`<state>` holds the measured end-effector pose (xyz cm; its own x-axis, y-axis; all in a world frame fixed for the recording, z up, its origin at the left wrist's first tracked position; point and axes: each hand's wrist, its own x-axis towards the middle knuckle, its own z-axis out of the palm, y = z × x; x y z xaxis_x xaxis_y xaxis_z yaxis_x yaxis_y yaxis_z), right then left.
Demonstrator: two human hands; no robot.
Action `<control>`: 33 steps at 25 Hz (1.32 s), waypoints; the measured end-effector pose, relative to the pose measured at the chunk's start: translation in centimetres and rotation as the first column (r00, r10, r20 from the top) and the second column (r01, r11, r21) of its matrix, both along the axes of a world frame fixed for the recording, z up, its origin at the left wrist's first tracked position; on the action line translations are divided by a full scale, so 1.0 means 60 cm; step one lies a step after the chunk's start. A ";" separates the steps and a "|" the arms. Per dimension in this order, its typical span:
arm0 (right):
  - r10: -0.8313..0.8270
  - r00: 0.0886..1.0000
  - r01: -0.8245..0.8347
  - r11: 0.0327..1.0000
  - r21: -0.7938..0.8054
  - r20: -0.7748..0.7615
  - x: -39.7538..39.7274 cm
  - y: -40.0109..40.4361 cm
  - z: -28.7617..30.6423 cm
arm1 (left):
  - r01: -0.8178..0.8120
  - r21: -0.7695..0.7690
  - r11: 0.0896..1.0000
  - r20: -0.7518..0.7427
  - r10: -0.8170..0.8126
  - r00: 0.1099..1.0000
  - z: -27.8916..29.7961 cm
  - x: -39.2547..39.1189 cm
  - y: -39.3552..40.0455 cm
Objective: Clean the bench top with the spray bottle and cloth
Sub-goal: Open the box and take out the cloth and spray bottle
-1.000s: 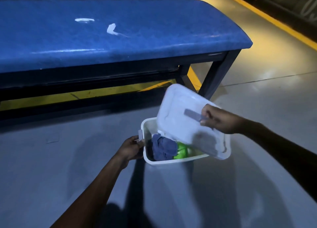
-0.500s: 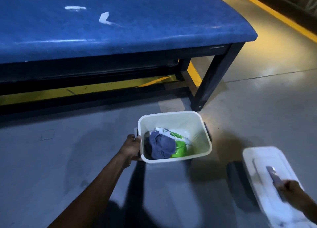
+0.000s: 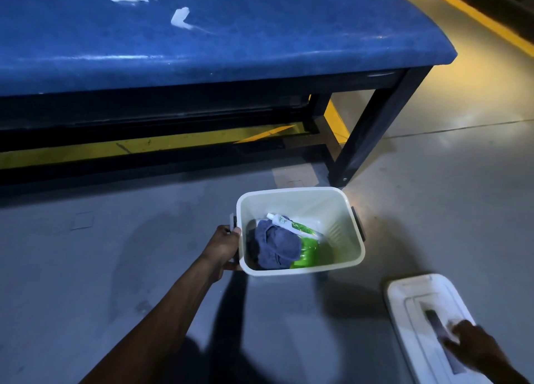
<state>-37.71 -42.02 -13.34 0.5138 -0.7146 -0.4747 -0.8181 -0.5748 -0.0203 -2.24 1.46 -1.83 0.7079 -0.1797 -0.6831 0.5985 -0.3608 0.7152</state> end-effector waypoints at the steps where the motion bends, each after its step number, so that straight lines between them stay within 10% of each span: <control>1: 0.026 0.995 -0.020 0.998 -0.064 0.094 0.043 0.019 0.056 | 0.011 -0.003 1.000 0.000 -0.011 1.000 0.000 -0.001 0.001; 4: 0.223 0.815 -0.133 0.970 -0.201 0.535 0.231 0.105 0.231 | 0.044 -0.006 0.999 0.007 -0.044 0.999 0.005 -0.002 0.004; 7: 0.575 0.614 -0.610 0.781 -0.137 0.541 0.398 0.240 0.299 | 0.090 0.003 0.996 0.010 -0.090 0.996 0.009 0.002 0.009; 10: 0.695 0.643 -0.754 0.649 0.106 0.323 0.485 0.354 0.220 | 0.162 0.029 0.986 -0.020 -0.161 0.987 0.012 0.002 0.021; 14: 0.794 0.583 -0.802 0.597 -0.034 0.172 0.504 0.413 0.116 | 0.389 0.132 0.912 -0.095 -0.379 0.921 0.039 0.015 0.071; 20: 0.717 0.693 -0.720 0.694 0.021 0.080 0.531 0.441 0.138 | 0.654 0.357 0.667 -0.025 -0.693 0.720 0.101 0.093 0.177; 33: 0.707 0.524 -0.815 0.579 0.036 0.475 0.598 0.543 0.534 | 0.687 0.181 0.704 0.524 -0.660 0.538 0.181 0.078 0.240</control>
<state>-1.84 -9.44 18.69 0.9695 0.1425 -0.1992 0.0451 -0.9032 -0.4269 2.43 15.83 9.05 0.5911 -0.7730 -0.2305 -0.2747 -0.4615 0.8435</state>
